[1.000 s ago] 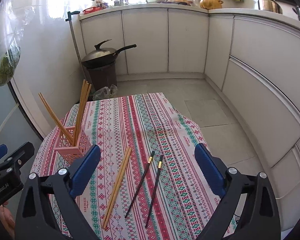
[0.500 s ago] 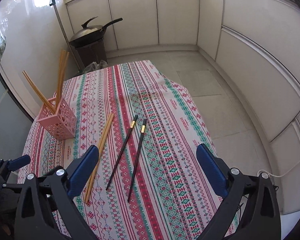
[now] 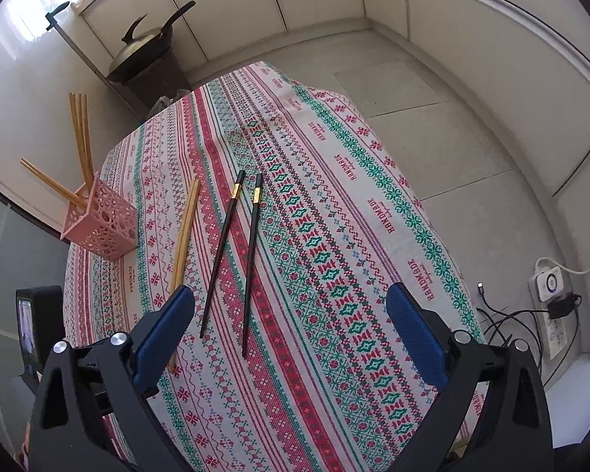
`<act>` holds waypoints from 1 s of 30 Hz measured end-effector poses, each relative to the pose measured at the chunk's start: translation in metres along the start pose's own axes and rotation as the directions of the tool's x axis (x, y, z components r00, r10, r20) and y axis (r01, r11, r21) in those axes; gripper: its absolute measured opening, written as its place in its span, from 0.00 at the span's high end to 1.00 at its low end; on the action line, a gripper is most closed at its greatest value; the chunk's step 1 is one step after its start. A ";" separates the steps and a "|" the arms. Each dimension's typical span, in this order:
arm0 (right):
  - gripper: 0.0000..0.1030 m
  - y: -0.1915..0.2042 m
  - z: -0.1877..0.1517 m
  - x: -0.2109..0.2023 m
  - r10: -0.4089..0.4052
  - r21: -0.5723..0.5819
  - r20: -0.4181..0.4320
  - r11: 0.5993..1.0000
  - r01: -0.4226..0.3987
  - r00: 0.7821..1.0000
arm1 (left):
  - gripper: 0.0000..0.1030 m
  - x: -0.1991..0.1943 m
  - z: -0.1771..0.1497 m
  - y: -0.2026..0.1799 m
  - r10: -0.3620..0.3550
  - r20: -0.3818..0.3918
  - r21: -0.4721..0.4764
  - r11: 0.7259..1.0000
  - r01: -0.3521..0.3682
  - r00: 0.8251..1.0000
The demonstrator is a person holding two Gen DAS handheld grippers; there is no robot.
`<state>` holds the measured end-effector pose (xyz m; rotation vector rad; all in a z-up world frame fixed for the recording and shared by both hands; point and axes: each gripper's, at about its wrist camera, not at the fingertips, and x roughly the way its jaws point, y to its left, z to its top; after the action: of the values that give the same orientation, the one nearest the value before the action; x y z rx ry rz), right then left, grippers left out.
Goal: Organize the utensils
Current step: 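Close the left tool on a wooden chopstick while the right tool grasps a black chopstick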
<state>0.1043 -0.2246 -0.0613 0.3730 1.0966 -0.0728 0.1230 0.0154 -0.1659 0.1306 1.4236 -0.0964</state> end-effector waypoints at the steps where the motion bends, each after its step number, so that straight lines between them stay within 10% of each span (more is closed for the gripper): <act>1: 0.08 0.001 0.000 0.001 0.002 -0.001 -0.005 1.000 -0.002 1.000 | 0.20 0.004 -0.001 -0.001 0.004 -0.008 0.003 1.000 -0.004 1.000; 11: 0.08 0.003 -0.001 0.003 0.003 -0.010 -0.013 1.000 -0.003 1.000 | 0.22 0.008 0.000 0.000 -0.014 -0.018 0.018 1.000 0.014 1.000; 25: 0.08 0.001 -0.002 0.011 -0.001 0.007 -0.034 1.000 0.001 0.999 | 0.96 0.005 -0.003 -0.050 -0.112 0.008 0.144 0.983 0.109 0.994; 30: 0.08 0.006 -0.003 0.015 -0.002 -0.002 -0.036 1.000 0.002 0.999 | 0.96 -0.022 -0.009 -0.041 -0.108 0.100 0.171 0.981 0.090 0.989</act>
<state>0.1096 -0.2158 -0.0741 0.3727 1.1328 -0.0667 0.1051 -0.0245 -0.1470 0.1887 1.3122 -0.3009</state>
